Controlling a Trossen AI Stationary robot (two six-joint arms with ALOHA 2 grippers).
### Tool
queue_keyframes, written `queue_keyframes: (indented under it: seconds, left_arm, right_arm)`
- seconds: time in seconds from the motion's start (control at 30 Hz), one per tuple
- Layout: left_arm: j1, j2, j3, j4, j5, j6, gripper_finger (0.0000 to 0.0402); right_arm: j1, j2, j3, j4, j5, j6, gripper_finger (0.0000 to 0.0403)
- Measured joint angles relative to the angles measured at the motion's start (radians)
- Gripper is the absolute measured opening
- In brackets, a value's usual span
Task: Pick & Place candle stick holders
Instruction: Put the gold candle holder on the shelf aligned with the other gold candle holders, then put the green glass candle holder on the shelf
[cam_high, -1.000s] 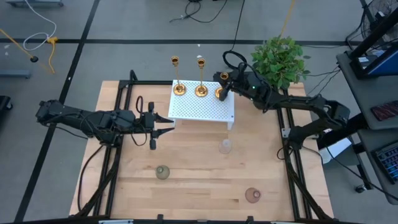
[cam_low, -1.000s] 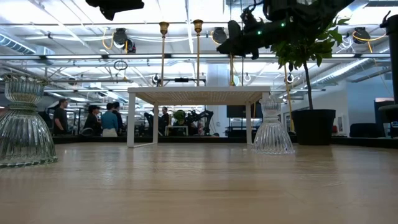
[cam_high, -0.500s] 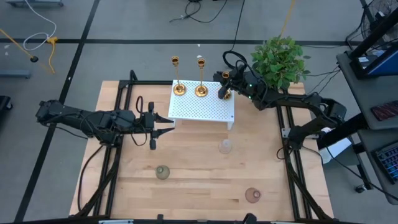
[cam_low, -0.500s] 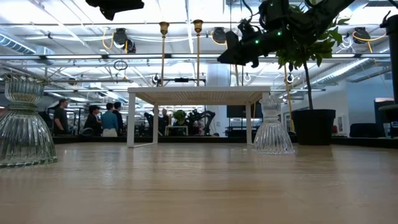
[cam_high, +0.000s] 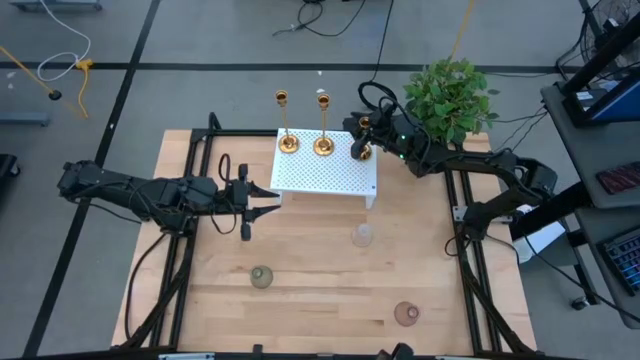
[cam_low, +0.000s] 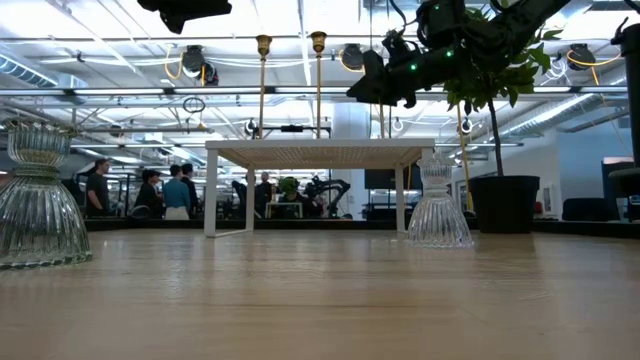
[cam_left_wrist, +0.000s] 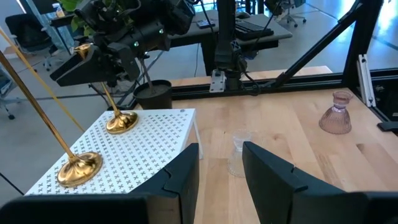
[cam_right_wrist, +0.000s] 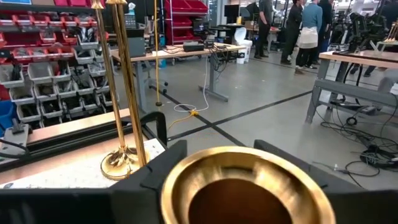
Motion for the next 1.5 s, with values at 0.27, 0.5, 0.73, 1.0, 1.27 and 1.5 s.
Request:
queue_keyframes:
  seconds: [0.27,0.5,0.73,1.0,1.27,1.5]
  left_arm:
    - [-0.001,0.0,0.0,0.0,0.0,-0.009,0.0127]
    - [-0.001,0.0,0.0,-0.002,0.002,-0.013,0.0127]
    - [-0.022,0.0,0.0,-0.038,0.003,-0.001,0.0127]
    - [-0.104,0.0,0.0,-0.141,0.037,0.028,0.0127]
    - [-0.214,0.0,0.0,-0.272,-0.003,-0.086,0.0127]
    - [-0.312,0.004,-0.068,-0.255,-0.056,-0.154,0.0127]
  right_arm:
    - [0.003,-0.049,-0.001,0.0,0.0,-0.029,0.0219]
    - [0.02,-0.114,-0.001,-0.017,-0.001,-0.048,0.0228]
    - [0.049,-0.162,-0.001,-0.045,0.0,-0.075,0.0228]
    - [0.118,-0.205,-0.001,-0.092,-0.001,-0.126,0.0225]
    - [0.188,-0.214,-0.002,-0.122,-0.001,-0.15,0.0227]
    - [0.23,-0.214,-0.002,-0.122,0.0,-0.154,0.0226]
